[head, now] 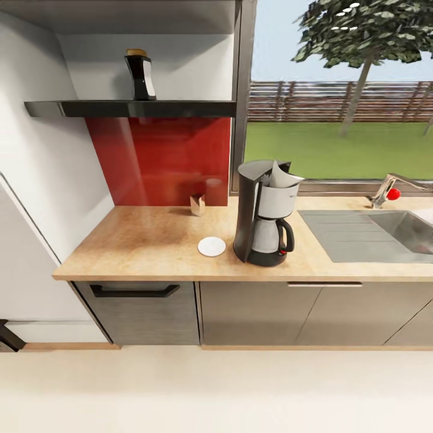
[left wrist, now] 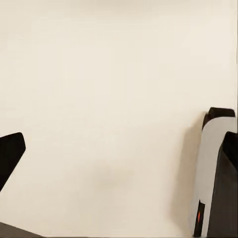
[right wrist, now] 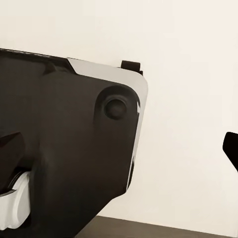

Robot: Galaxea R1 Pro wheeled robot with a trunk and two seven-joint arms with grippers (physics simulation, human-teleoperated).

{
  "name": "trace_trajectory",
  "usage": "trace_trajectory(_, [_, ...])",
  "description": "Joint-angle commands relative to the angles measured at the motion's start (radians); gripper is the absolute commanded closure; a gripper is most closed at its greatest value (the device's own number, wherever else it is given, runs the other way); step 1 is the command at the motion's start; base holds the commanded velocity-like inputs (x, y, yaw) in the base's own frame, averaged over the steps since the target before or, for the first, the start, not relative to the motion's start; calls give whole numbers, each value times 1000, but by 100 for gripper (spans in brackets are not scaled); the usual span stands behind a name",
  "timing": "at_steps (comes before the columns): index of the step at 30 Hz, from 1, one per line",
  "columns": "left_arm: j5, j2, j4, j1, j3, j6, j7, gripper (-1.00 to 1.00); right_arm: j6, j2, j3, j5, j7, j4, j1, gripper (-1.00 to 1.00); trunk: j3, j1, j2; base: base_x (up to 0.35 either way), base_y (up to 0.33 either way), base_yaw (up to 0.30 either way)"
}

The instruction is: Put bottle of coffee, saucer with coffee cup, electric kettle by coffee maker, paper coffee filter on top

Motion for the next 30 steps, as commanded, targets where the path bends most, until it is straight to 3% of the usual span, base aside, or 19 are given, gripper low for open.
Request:
trace_trajectory(1, [-10,-1,-49,0,6,-13,-1,-100,2,2,7,1,2,-1,0,-100,-2,0,-2,-11,0,0])
trace_trajectory(6, [-9,-15,-299,-1,6,-31,-8,-100,1,8,6,1,2,-1,0,-100,-2,0,-2,-4,0,0])
trace_trajectory(7, [-7,-27,-390,-1,5,-32,-8,-100,0,9,6,1,2,-1,0,-100,-2,0,-2,0,0,0])
trace_trajectory(11, [-3,-61,-606,-1,5,-35,-8,-100,-1,11,7,1,1,-2,0,-100,-2,0,-2,0,0,0])
trace_trajectory(16, [-2,-100,-738,-1,-17,-35,-15,-100,-1,12,7,1,1,-2,0,-100,-2,0,-2,0,0,0])
trace_trajectory(18, [0,-111,-811,-1,-55,-30,-35,-100,-1,12,7,1,1,-2,0,-100,-2,0,-2,0,0,0])
trace_trajectory(21, [1,-120,-909,0,-98,-20,-101,-100,-1,11,5,1,1,-3,0,-100,-2,0,-2,0,0,0])
trace_trajectory(24, [25,-122,-1054,1,-115,7,-219,-100,-1,9,4,1,1,-3,0,-100,-2,0,-2,0,0,0])
trace_trajectory(27, [82,-120,-1223,-11,-124,148,-327,-100,-1,5,4,1,0,-1,0,-100,-2,0,-2,0,0,0])
trace_trajectory(30, [130,-118,-1286,-76,-126,227,-370,-100,-1,-2,4,2,-12,2,8,-100,-2,0,-2,0,0,0])
